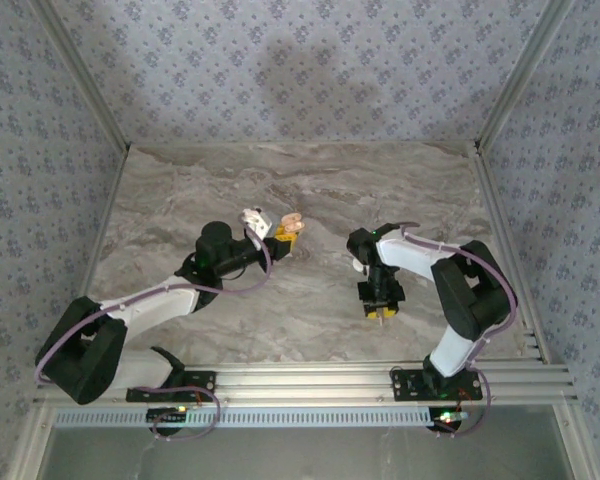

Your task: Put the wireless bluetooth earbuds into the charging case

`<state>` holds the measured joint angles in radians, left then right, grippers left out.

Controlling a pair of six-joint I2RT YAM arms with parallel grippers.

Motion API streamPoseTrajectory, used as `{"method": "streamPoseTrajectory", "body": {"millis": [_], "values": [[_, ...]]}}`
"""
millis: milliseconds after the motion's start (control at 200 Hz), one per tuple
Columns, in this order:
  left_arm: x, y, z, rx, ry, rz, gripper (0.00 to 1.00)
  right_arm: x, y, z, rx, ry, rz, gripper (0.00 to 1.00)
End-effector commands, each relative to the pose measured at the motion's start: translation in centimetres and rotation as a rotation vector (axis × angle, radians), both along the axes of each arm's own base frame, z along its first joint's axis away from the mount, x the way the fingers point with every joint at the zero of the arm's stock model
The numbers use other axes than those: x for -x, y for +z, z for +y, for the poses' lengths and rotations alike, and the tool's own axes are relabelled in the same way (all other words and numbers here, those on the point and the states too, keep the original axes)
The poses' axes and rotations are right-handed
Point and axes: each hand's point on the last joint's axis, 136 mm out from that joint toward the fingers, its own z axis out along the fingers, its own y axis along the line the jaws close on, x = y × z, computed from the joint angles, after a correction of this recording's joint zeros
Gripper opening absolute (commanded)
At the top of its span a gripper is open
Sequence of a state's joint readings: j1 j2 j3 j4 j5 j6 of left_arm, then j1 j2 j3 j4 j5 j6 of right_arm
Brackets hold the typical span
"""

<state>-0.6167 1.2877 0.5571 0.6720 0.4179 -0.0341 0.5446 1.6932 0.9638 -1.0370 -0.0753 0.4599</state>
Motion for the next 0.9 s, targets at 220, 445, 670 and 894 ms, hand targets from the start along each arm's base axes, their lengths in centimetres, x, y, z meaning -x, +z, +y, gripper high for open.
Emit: {"method": "streamPoseTrajectory", "body": {"millis": [220,445,670,894], "values": [[-0.1,1.7,0.2,0.023,0.002,-0.045,0.17,0.7,-1.2,-0.5,0.026,-0.017,0.036,0.3],[-0.1,1.7,0.1,0.017,0.0,-0.043,0.17,-0.2,-1.5,-0.3,0.012,-0.011,-0.014,0.25],[0.3,1.5,-0.3,0.002,-0.024,-0.046,0.17,-2.1,-0.2,0.2,-0.031,-0.005,-0.152,0.2],[1.5,0.8,-1.9,-0.005,-0.096,-0.061,0.17,-6.1,5.3,2.6,-0.209,0.022,-0.473,0.19]]}}
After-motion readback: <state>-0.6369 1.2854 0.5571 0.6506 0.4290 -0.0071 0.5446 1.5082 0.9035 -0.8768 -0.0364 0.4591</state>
